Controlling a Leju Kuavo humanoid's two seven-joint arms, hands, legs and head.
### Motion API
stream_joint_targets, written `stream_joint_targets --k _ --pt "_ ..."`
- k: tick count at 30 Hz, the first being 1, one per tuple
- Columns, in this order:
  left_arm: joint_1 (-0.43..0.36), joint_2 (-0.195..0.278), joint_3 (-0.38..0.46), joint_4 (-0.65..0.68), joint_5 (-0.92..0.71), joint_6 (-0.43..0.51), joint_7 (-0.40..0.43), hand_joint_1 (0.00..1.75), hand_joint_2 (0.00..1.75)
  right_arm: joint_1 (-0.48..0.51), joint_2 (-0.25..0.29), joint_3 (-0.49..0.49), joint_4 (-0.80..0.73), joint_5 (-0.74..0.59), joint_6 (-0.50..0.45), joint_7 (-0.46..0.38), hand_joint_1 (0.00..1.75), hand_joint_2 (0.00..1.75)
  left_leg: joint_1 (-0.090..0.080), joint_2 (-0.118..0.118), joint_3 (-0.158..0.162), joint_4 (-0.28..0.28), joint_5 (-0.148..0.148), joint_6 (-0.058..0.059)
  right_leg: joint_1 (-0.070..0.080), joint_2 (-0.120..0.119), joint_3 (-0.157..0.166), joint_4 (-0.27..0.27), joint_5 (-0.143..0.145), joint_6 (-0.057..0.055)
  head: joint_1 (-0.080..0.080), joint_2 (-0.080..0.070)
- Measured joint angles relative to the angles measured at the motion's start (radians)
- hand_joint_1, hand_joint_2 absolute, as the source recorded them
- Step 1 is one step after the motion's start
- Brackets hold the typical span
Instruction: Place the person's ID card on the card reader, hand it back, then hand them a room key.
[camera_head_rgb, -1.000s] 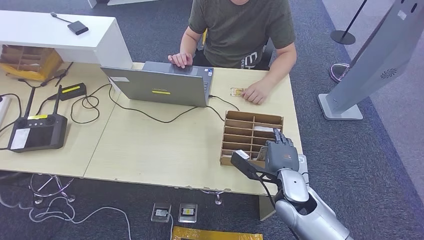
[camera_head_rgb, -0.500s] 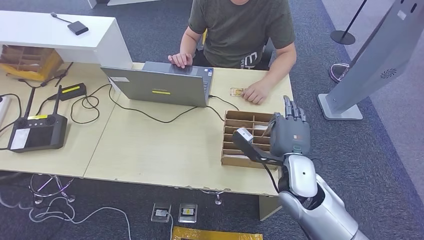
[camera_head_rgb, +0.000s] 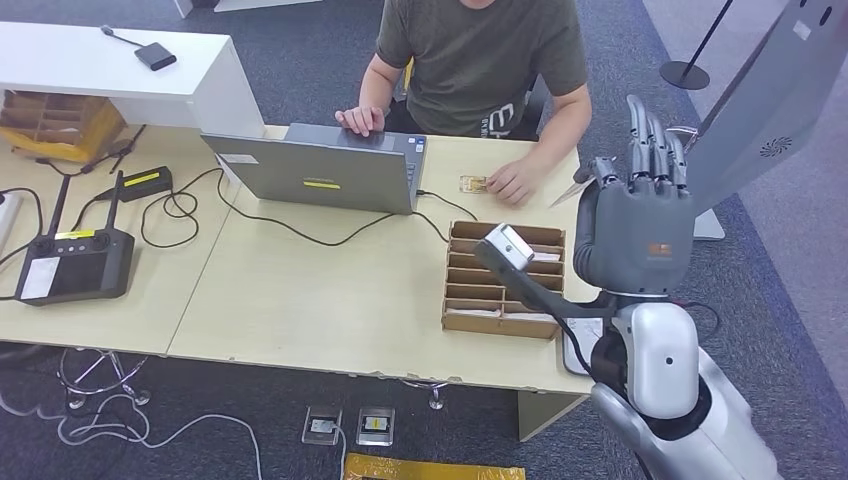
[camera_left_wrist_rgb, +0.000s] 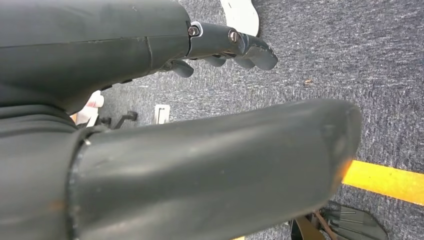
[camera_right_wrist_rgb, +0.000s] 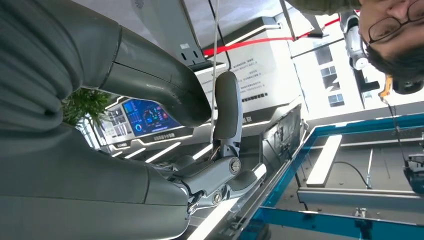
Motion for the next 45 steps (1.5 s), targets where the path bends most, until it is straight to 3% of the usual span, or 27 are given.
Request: stream_joint_targets --k 6,13,24,35,36,39,40,43,45 --pt "0.0 0.001 0.0 0.0 -0.014 -0.003 -0.001 0.0 0.0 0.012 -0.002 0.007 -0.004 0.011 0.035 -0.038 1.75 1.75 0.0 0.0 -0.001 0.0 0.0 0.0 0.0 0.0 0.0 0.0 0.0 0.0 0.0 0.0" --pt "-0.001 0.001 0.0 0.0 -0.018 -0.004 0.008 0.0 0.0 0.005 0.006 0.027 0.1 -0.008 0.039 -0.057 1.75 1.75 0.0 0.0 -0.002 0.0 0.0 0.0 0.0 -0.001 0.0 0.0 0.0 0.0 0.0 0.0" --pt "-0.001 0.002 0.001 0.0 0.019 0.012 0.026 0.0 0.0 -0.099 0.09 0.048 0.336 -0.052 -0.03 -0.071 1.75 1.75 0.0 -0.001 -0.002 0.0 0.001 0.0 0.0 -0.002 0.0 0.001 0.0 0.0 0.0 0.0" --pt "-0.001 0.002 0.001 0.0 0.046 0.03 0.043 0.0 0.0 -0.118 0.144 0.051 0.459 -0.057 -0.081 -0.079 1.75 1.75 0.0 -0.001 -0.002 0.0 0.001 0.0 0.0 -0.002 0.0 0.0 0.0 0.0 0.0 0.0" --pt "-0.001 0.002 0.001 0.0 0.05 0.03 0.043 0.0 0.0 -0.119 0.147 0.051 0.468 -0.056 -0.083 -0.08 1.45 1.75 0.0 -0.001 -0.002 0.0 0.001 0.0 0.0 -0.002 0.0 0.0 0.0 0.0 0.0 0.0" --pt "-0.001 0.002 0.001 0.0 0.06 0.031 0.043 0.0 0.0 -0.119 0.156 0.051 0.492 -0.041 -0.092 -0.084 0.14 1.75 0.0 -0.001 -0.002 0.0 0.001 0.0 0.0 -0.002 0.0 0.0 0.0 0.0 0.0 0.0" --pt "-0.001 0.002 0.001 0.0 0.062 0.031 0.043 0.0 0.0 -0.119 0.159 0.051 0.499 -0.03 -0.099 -0.085 0.0 1.31 0.0 -0.001 -0.002 0.0 0.001 0.0 0.0 -0.002 0.0 0.0 0.0 0.0 0.0 0.0" --pt "-0.001 0.002 0.001 0.0 0.066 0.03 0.043 0.0 0.0 -0.118 0.167 0.051 0.515 0.016 -0.139 -0.087 0.0 0.0 0.0 -0.001 -0.002 0.0 0.001 0.0 0.0 -0.002 0.0 0.0 0.0 0.0 0.0 0.0" --pt "-0.001 0.001 0.001 0.0 0.066 0.031 0.043 0.0 0.0 -0.118 0.171 0.052 0.524 0.043 -0.161 -0.094 0.0 0.0 0.0 -0.001 -0.002 0.0 0.001 0.0 0.0 -0.002 0.0 0.0 0.0 0.0 0.0 0.0"
